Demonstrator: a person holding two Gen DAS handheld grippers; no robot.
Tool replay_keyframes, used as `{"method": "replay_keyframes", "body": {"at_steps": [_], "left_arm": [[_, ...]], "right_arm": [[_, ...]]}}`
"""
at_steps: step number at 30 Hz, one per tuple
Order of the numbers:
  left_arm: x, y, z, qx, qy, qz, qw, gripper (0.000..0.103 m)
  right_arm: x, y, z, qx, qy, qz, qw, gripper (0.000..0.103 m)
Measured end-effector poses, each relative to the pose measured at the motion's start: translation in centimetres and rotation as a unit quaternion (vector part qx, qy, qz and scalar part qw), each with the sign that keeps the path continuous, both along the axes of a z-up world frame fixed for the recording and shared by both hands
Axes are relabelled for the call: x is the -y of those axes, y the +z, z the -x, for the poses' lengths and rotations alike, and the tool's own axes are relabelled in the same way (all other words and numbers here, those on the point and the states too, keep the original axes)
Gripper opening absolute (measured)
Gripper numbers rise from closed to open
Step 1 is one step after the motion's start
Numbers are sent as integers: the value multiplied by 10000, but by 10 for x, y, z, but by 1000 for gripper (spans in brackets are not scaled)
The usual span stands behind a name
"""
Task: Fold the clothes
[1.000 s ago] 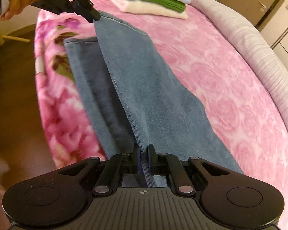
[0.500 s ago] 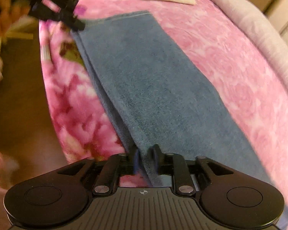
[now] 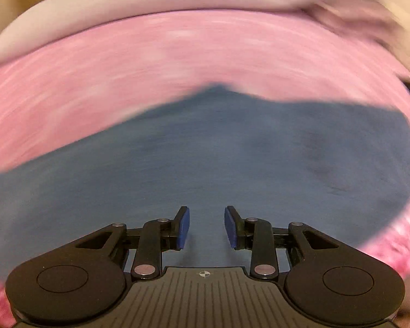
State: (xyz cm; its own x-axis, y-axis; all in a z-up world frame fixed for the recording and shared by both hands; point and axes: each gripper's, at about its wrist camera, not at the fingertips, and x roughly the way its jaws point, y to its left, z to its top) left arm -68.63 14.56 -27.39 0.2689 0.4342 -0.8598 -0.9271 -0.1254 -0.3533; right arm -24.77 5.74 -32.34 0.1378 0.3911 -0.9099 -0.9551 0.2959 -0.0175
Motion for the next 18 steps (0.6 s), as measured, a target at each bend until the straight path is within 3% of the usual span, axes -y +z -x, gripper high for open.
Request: {"method": "replay_keyframes", "body": {"at_steps": [3,8,9,10,11,13,18], "left_arm": [[-23,-11,-84,231,-730,220,9968,7],[-55,-13,-201,376,-1567,160,9868,11],[-62,-13,-221,410,-1695,130,9846,12],[-69,-13,-240,444,-1823,99,9822,15],[-79,-13,-258,477,-1926,77,9801,19],[-99,-12,-290,549,-2081,26,9766,22],[-148,-29,-350,795,-2630,383,9608,32]], "right_arm": [[11,-9,-86,-146,-642,435,9969,32],[31,33,-213,-505,-1341,-262,9893,34],[32,42,-237,-525,-1460,-442,9869,36],[32,48,-259,-571,-1533,-637,9845,46],[32,53,-281,-636,-1585,-824,9819,60],[28,57,-314,-834,-1598,-1024,9783,71],[-2,44,-349,-1428,-1104,-1096,9775,71]]}}
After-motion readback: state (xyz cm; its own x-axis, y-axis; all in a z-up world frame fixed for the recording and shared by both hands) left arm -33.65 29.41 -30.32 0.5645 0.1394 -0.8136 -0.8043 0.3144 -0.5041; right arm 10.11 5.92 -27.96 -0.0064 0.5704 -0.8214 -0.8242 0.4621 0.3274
